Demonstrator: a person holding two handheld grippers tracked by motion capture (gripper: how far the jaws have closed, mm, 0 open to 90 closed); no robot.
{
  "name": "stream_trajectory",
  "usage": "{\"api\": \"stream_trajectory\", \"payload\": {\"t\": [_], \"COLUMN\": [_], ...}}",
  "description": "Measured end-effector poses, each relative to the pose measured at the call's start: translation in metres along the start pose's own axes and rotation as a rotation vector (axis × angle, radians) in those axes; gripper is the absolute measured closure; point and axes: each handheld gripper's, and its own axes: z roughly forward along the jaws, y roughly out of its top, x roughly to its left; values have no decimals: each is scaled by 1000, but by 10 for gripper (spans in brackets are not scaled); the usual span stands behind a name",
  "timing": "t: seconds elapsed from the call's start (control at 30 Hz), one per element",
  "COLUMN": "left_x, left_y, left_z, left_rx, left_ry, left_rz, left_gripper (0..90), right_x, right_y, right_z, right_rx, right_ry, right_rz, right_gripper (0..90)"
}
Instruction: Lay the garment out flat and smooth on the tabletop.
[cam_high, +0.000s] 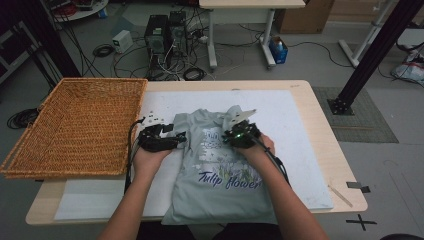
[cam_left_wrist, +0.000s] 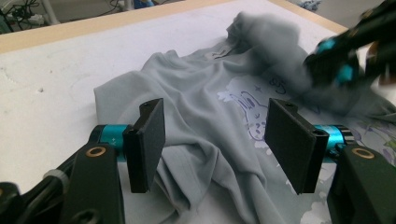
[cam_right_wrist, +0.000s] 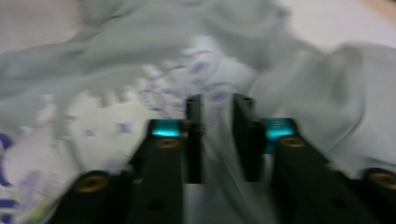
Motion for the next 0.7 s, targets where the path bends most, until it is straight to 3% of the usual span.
{"api": "stream_trajectory", "payload": {"t": [0.07,0.13,0.2,0.3,0.43,0.53,0.6,0.7], "left_x": [0,1,2,0,-4,-5,-4,-1], "left_y": [-2,-3,-4,-5,-6,-7,-7,-5], "left_z": [-2,-3,-4,-3,2,3,2,-3], "left_rx": [0,-1,1,2,13,17,17,1], "left_ry": [6,10,12,8,-1,1,6,16], "left_rz": [0,-6,-7,-8,3,6,5,0], "left_gripper": [384,383,383,383,383,383,383,383], "right_x": [5,-1,-12,-26,-24,-20,-15,-3], "right_y": [3,4,1,-14,-33,-43,-42,-28], "right_z": [-2,-16,-31,-41,-29,-22,-21,-27], "right_rx": [-25,-90,-121,-92,18,29,15,-50], "right_ry": [-6,-29,-61,-58,-45,-36,-35,-29], "right_rz": [-15,17,51,119,115,120,89,36], "right_gripper": [644,631,630,600,603,792,852,858]}}
